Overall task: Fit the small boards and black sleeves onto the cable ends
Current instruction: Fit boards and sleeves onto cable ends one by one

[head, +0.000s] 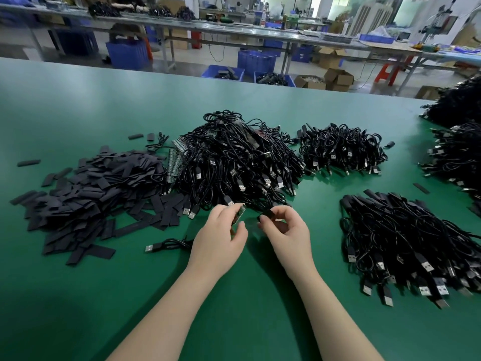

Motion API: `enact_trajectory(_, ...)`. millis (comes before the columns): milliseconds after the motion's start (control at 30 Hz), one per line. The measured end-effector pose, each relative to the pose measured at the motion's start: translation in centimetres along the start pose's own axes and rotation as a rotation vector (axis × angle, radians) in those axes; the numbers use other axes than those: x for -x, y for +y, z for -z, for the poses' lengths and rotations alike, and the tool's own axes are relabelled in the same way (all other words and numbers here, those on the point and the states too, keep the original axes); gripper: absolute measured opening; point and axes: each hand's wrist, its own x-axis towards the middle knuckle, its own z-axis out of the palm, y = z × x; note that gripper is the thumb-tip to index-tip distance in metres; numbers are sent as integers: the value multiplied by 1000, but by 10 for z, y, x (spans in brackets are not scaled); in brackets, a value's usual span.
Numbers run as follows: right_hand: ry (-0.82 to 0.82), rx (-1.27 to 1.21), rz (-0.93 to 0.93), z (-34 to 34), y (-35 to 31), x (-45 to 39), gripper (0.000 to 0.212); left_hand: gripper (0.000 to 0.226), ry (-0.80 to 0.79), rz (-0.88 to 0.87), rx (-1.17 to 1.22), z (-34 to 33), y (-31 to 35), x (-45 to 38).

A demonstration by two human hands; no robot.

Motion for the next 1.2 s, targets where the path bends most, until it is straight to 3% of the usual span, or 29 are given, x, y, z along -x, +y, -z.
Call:
enact_trajectory(167,-23,-86,-4,4,-2,-1,31,14,-25,-20,45,-6,-2,0)
enact_trajectory(367,-74,-111,-12,2,-2,0,27,31,27,-41,162,-8,-5,-1)
enact_trajectory(500,-99,-149,-21,3,-4,0,23,20,49,-77,163,-9,-6,-3)
enact_trajectory(700,-225,-222,-37,11,-9,2,21,21,37,-101,302,-7,-8,-5)
enact_trajectory(833,-174,-185,-31,10,-10,3,18,30,22,-119,311,-5,-7,-5)
enact_trajectory(1200,-101,-165,-29,11,-8,3,15,17,11,-90,343,-8,-7,-4)
